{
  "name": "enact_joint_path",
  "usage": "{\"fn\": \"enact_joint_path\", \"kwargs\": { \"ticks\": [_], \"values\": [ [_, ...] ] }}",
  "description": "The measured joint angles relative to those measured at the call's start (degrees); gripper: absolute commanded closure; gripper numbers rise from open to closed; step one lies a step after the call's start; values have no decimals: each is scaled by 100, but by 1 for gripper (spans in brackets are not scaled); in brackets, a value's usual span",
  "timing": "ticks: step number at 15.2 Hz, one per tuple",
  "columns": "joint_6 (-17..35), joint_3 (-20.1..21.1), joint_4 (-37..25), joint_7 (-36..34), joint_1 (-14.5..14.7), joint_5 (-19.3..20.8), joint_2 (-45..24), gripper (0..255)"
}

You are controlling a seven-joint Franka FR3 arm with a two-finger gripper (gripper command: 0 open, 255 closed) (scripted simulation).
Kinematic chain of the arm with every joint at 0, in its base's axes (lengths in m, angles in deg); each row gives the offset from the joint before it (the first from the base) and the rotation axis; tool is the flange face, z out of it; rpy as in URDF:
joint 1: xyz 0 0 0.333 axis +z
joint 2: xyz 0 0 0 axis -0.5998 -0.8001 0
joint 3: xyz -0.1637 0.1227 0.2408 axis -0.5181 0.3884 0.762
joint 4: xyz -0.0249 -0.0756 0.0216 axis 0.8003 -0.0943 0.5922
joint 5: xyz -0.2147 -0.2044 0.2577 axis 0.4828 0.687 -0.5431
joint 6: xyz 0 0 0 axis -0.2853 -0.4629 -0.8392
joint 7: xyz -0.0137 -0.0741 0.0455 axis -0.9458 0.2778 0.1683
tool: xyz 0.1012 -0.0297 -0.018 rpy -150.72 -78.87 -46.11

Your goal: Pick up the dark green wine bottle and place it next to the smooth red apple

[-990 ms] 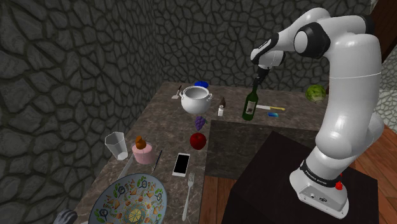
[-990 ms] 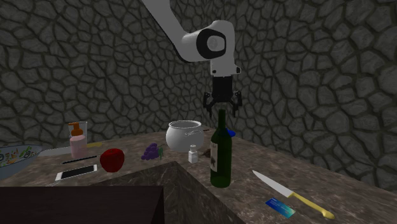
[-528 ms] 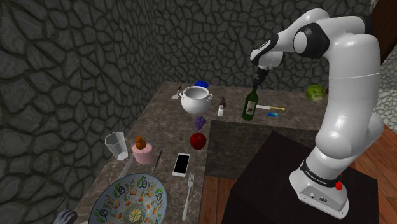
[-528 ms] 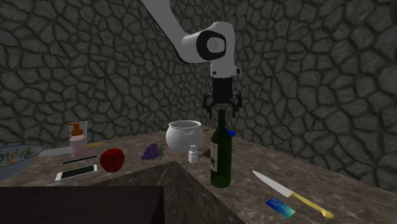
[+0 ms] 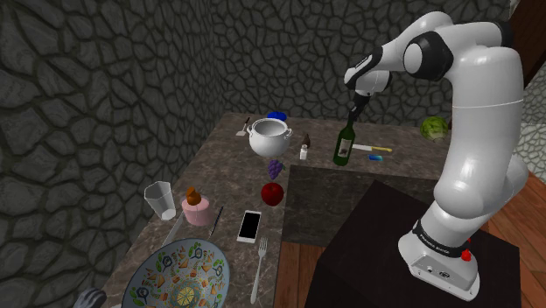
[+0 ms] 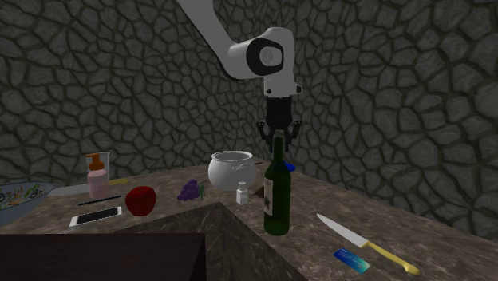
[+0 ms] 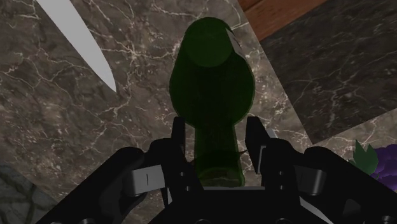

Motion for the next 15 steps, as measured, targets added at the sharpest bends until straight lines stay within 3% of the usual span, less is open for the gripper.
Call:
{"fn": "enact_joint_path", "kwargs": {
  "ticks": [15],
  "values": [
    [-709, -192, -253, -257, 129, 358, 505, 255]
  ]
}}
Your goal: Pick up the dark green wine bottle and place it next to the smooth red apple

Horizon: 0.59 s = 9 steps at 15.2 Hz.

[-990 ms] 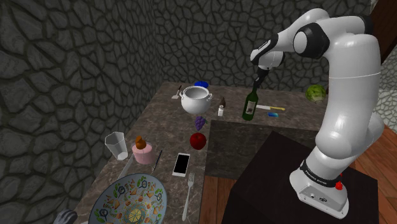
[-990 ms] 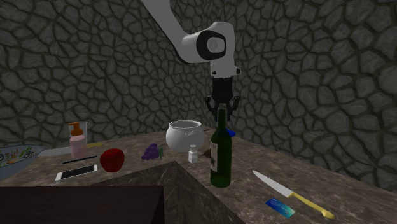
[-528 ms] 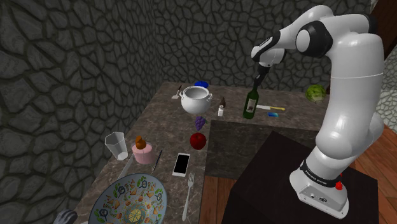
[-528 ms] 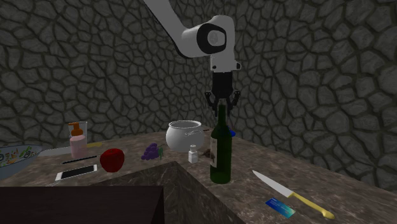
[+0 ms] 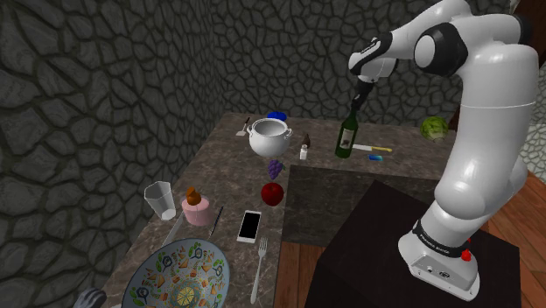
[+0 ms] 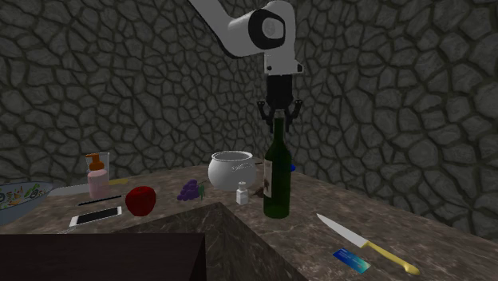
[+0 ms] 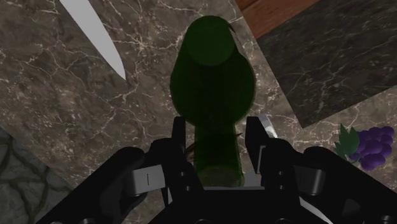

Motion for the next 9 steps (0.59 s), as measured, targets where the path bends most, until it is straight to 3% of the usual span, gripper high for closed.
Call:
{"fn": "enact_joint_path", "kwargs": {
  "ticks": [9],
  "values": [
    [-573, -87, -342, -159, 50, 204, 265, 255]
  ]
}}
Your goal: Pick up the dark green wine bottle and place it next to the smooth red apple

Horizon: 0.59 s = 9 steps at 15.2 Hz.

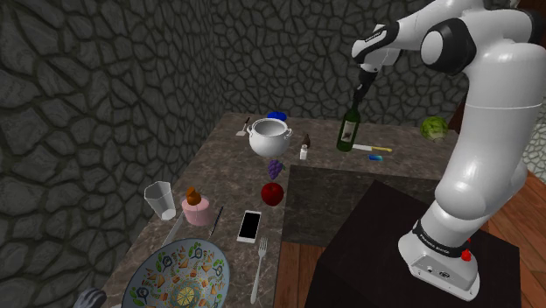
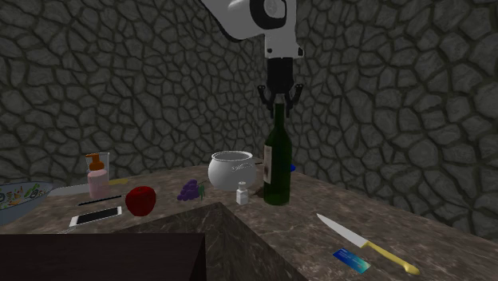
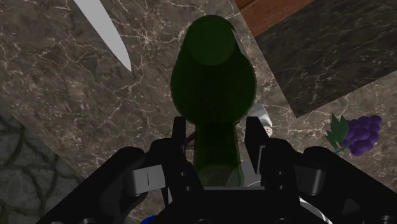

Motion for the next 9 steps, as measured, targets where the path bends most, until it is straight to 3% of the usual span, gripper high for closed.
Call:
{"fn": "enact_joint_path", "kwargs": {
  "ticks": [9],
  "values": [
    [-605, -66, -390, -129, 30, 176, 248, 255]
  ]
}}
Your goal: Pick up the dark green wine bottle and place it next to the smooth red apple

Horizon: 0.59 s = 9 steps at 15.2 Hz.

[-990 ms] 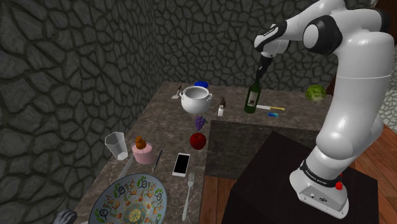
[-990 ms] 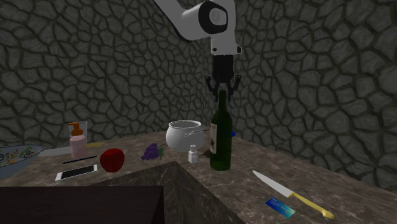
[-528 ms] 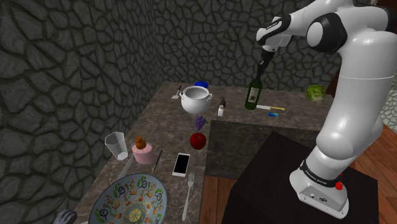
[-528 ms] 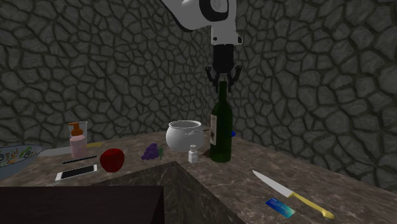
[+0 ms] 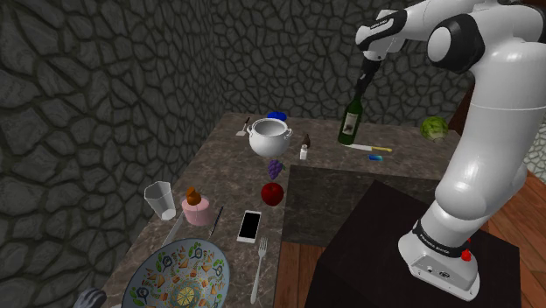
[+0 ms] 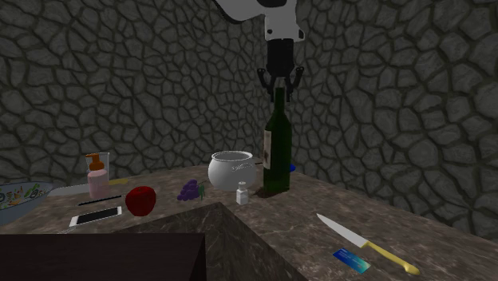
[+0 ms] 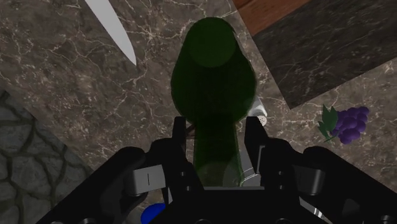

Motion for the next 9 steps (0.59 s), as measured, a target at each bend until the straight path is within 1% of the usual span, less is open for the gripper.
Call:
{"fn": "enact_joint_path", "kwargs": {
  "ticks": [9],
  "values": [
    [-652, -34, -566, -95, -8, 93, 104, 255]
  ]
}}
